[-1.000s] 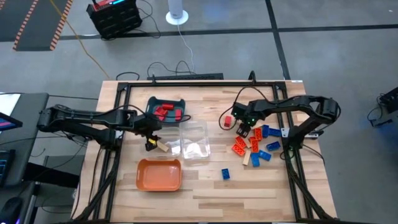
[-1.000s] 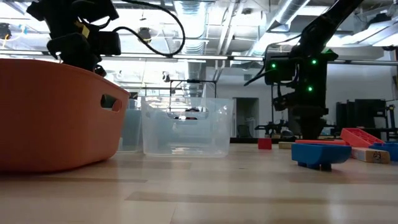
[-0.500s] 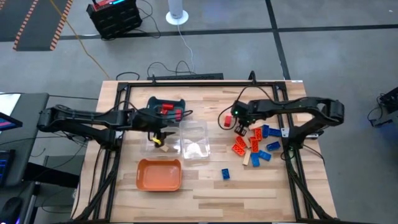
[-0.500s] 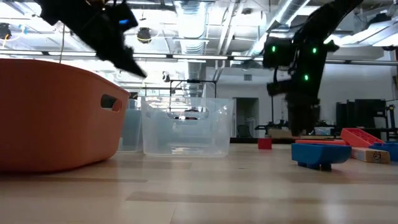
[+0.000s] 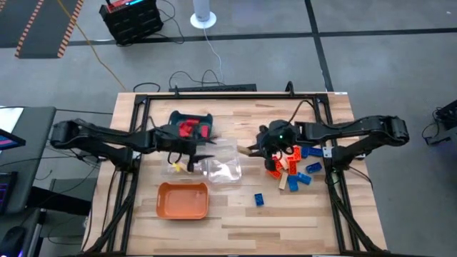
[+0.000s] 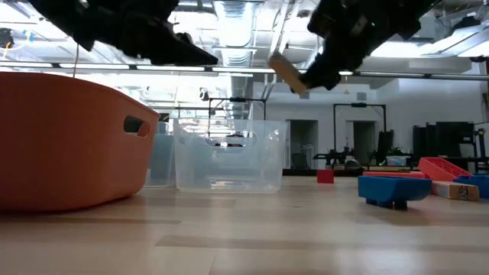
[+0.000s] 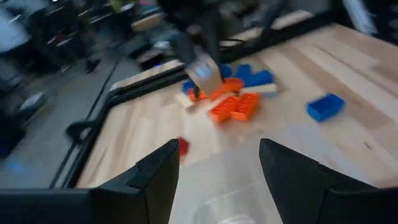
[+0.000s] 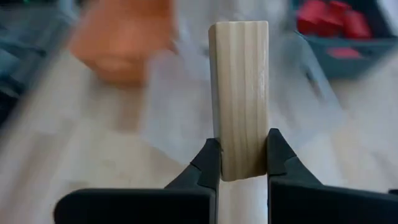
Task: Sort blocks
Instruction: Put the brown block into the left transparent bin
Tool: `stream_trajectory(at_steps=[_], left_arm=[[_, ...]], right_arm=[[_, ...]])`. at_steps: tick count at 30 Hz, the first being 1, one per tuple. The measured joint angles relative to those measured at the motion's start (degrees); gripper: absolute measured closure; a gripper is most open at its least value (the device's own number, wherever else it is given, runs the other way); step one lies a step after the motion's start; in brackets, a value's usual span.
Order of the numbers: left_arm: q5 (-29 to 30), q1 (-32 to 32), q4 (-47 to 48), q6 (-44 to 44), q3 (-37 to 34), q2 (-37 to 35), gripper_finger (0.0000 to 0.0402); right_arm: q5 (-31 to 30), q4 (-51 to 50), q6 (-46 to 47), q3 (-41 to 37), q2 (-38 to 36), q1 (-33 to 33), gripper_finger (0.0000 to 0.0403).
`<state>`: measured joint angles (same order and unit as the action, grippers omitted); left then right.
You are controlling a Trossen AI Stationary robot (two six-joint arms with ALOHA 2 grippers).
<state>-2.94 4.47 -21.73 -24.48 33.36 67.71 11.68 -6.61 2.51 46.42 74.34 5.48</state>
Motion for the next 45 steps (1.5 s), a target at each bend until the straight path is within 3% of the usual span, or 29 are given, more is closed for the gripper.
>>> stream_trajectory(at_steps=[4,11,17,24,32,39,45], left_arm=[[-0.5,0.0,-4.5,-5.8,1.0,5.5,0.0184],[-4.2,0.0,-3.4,-9.7,7.9,13.3,0.0184],[-7.5,-0.1,0.5,-11.7,12.3,18.0,0.0184],[-7.5,-0.2,0.0,-12.1,12.8,18.7,0.0189],[-7.5,-0.8,0.0,-14.9,12.8,18.7,0.0254],[-7.4,-0.9,0.7,-17.7,12.8,18.7,0.0347],[-7.3,-1.1,2.1,-17.3,12.8,18.7,0.0348]], right_arm=[[4.5,-3.6,3.0,2.9,3.3,0.4,0.0363],[9.0,-15.1,2.6,12.2,12.6,0.1,0.0363],[9.6,-20.9,0.2,18.8,17.2,0.1,0.0363],[9.6,-20.3,-0.2,20.3,18.0,0.3,0.0363],[11.2,-17.8,0.9,20.3,18.0,0.3,0.0363],[12.0,-17.1,1.4,20.3,18.0,0.3,0.0361],[11.9,-17.7,1.5,20.3,18.0,0.3,0.0318]])
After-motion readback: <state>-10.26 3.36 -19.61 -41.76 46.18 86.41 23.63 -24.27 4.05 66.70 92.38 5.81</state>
